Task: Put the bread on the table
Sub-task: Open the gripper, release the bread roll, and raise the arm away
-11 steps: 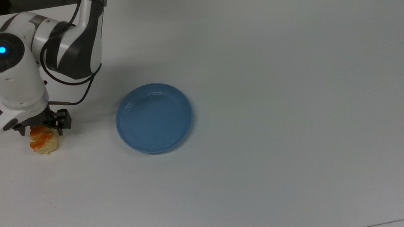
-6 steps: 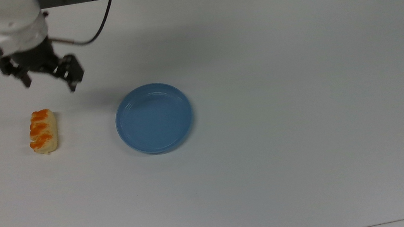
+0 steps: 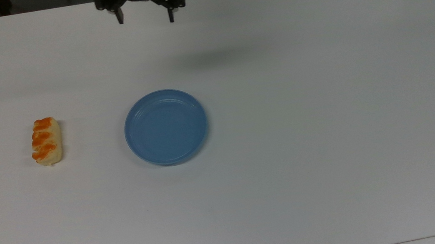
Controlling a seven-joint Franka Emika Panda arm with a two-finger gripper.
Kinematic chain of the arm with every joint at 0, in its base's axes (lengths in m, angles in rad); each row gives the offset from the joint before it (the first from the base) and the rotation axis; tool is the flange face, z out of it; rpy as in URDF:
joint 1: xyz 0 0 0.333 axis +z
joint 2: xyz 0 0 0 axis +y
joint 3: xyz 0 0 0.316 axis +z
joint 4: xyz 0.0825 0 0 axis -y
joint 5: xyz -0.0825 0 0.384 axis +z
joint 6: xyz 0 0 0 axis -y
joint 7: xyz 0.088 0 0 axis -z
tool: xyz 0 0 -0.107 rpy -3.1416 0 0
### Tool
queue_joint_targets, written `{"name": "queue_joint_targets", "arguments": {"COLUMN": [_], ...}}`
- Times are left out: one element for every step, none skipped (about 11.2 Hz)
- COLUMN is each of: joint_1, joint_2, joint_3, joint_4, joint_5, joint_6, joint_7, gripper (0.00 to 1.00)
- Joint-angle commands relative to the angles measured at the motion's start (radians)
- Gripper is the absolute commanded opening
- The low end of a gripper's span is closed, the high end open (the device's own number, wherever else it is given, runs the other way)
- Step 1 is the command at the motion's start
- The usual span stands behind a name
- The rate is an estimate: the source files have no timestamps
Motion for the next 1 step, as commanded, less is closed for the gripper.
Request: {"name": "queue_joint_targets", "arguments": {"joint_1": [-0.003], "joint_2": [-0.039], "joint_3": [0.002], "joint_4": [-0.065], "joint_5": [-0.028], "joint_6": [0.005], "joint_7": [0.014], "gripper": [1.00]}}
